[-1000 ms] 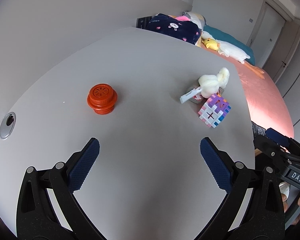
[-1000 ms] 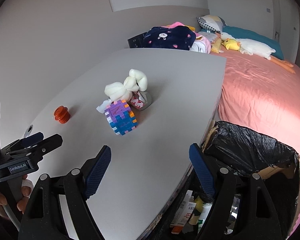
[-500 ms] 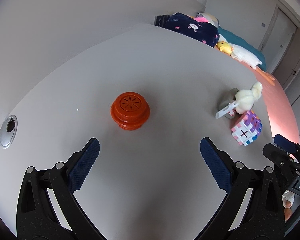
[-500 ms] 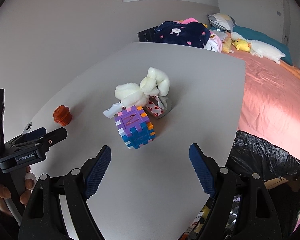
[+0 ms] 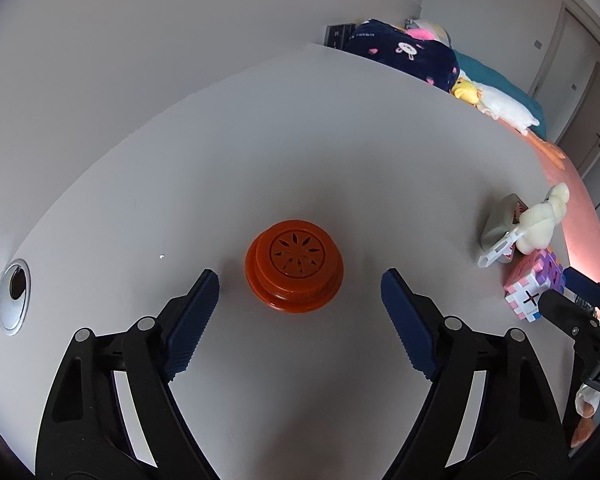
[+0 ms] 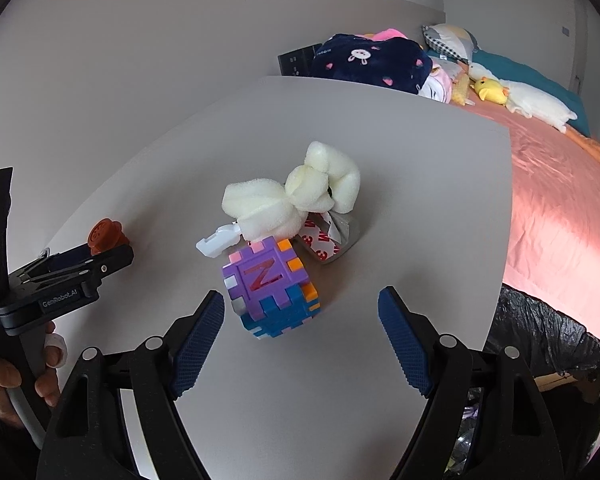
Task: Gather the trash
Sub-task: 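Grasp the purple puzzle cube with the right tool while the left tool grasps the orange cap, then carry the orange cap and puzzle cube over the trash bin with both tools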
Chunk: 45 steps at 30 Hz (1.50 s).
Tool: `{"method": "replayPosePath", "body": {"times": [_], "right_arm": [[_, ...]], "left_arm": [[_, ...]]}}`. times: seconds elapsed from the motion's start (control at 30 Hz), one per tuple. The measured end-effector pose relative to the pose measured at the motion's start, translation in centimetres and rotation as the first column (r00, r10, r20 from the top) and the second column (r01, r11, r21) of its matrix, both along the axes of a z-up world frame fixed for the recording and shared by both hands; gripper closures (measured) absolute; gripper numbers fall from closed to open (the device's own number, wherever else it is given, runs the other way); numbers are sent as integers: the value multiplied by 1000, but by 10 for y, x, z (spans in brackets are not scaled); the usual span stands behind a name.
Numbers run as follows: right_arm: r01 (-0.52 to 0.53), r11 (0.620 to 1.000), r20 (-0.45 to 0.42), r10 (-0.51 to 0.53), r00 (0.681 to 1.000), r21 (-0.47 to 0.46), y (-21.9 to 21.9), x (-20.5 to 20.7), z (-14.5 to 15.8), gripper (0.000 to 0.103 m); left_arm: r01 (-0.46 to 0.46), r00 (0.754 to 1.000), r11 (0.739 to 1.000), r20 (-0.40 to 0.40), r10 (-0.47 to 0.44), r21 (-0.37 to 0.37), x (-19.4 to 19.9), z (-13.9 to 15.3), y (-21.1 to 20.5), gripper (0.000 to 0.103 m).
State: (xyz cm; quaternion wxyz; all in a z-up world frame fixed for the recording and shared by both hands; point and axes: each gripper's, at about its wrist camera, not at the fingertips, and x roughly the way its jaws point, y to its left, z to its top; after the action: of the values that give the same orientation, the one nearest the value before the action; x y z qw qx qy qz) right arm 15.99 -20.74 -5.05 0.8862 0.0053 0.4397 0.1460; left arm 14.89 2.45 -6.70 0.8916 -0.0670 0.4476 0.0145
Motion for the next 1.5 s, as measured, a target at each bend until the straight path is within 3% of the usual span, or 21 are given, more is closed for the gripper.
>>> {"method": "replayPosePath", "body": {"times": [0.17, 0.3, 0.37, 0.8, 1.5], "right_arm": [[-19, 1000, -26, 19, 999, -6, 5, 8, -9, 42], [-35, 999, -18, 35, 999, -14, 9, 7, -13, 57], [-37, 999, -13, 37, 999, -8, 9, 5, -13, 58], [-5, 993, -48, 11, 999, 121, -11, -17, -7, 58], [4, 986, -4, -3, 1000, 168, -49, -72, 26, 58]], "left_arm": [[5, 1000, 999, -1, -5, 34, 4, -2, 1, 31], [12, 1000, 998, 10, -12, 60, 6, -2, 0, 52], [22, 1000, 998, 17, -23, 60, 7, -2, 0, 57], [40, 999, 997, 25, -42, 63, -2, 4, -10, 57], [97, 994, 995, 42, -98, 24, -58, 28, -67, 57]]}}
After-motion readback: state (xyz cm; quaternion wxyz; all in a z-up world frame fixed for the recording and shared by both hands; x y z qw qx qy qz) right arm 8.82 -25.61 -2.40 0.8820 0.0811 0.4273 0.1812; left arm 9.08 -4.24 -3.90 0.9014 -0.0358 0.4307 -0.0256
